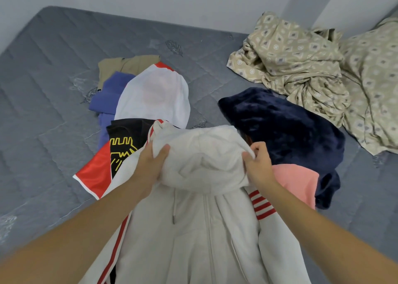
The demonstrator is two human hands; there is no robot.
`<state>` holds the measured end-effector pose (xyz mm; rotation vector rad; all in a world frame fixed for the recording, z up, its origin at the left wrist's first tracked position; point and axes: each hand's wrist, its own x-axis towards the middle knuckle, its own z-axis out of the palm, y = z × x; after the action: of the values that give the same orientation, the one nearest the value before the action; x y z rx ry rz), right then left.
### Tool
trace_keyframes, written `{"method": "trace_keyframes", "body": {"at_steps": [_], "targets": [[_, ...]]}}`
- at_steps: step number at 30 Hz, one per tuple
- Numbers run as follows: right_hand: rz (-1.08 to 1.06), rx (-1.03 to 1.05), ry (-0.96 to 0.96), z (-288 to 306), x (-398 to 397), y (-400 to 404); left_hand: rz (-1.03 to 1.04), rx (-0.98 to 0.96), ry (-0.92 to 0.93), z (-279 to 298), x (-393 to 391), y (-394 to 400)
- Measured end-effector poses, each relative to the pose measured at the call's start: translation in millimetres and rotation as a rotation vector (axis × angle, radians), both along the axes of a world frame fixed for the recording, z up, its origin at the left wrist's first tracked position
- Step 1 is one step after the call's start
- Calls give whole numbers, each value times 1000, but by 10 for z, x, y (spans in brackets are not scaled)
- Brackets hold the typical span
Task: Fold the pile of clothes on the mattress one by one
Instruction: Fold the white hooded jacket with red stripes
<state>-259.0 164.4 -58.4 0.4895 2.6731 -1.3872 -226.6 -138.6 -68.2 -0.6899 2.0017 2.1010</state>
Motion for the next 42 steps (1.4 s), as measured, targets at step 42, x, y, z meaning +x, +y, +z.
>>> {"method": "trace_keyframes", "body": {"at_steps": [42], "targets": [[268,263,-249,-122,-168,374,-931,-745,474,-6,-431,1235]]}}
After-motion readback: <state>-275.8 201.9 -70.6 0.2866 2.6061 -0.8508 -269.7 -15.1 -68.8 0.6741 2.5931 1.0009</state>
